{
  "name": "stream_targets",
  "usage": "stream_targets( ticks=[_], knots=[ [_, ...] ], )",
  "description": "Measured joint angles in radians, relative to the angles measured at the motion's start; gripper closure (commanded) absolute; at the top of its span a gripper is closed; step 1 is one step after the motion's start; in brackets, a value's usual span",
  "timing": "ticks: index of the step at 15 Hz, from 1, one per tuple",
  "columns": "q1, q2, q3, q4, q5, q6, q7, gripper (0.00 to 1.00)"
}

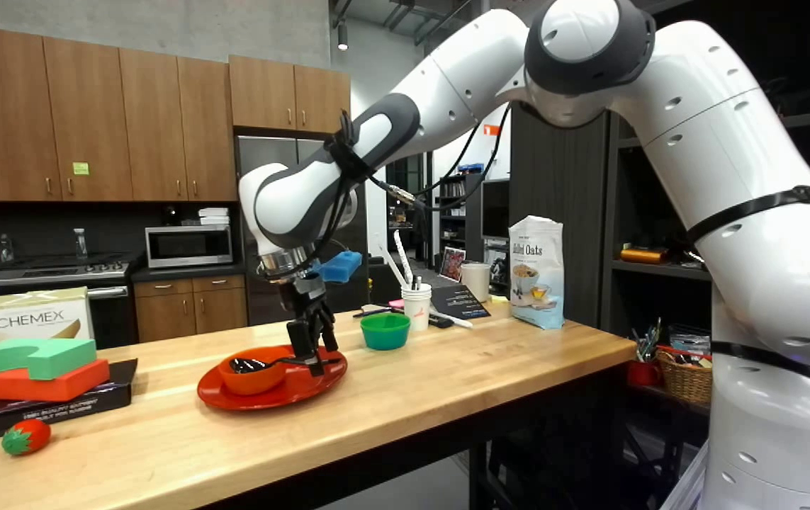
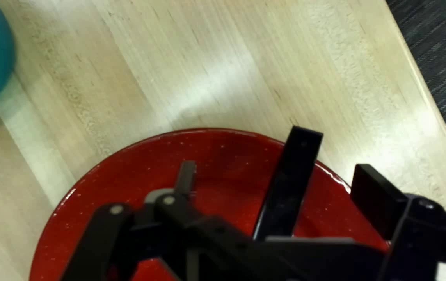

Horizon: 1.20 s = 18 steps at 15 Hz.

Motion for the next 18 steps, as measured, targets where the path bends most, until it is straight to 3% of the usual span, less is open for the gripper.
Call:
stream_targets(
  ticks=[5, 6, 7, 9, 16, 17, 18],
  knots=[
    [-0.011, 0.0, -0.004, -0.009, 0.004, 0.025, -0.002, 0.0],
    [-0.013, 0.0, -0.004, -0.01, 0.009, 0.028, -0.004, 0.25],
    [-0.014, 0.0, -0.004, -0.011, 0.012, 0.031, -0.006, 0.26],
    [-0.017, 0.0, -0.004, -0.011, 0.019, 0.033, -0.012, 0.39],
    [-0.025, 0.0, -0.004, -0.011, 0.064, 0.033, -0.023, 0.94],
    [-0.025, 0.0, -0.004, -0.011, 0.071, 0.033, -0.024, 0.99],
    [-0.025, 0.0, -0.004, -0.011, 0.075, 0.032, -0.024, 0.94]
  ],
)
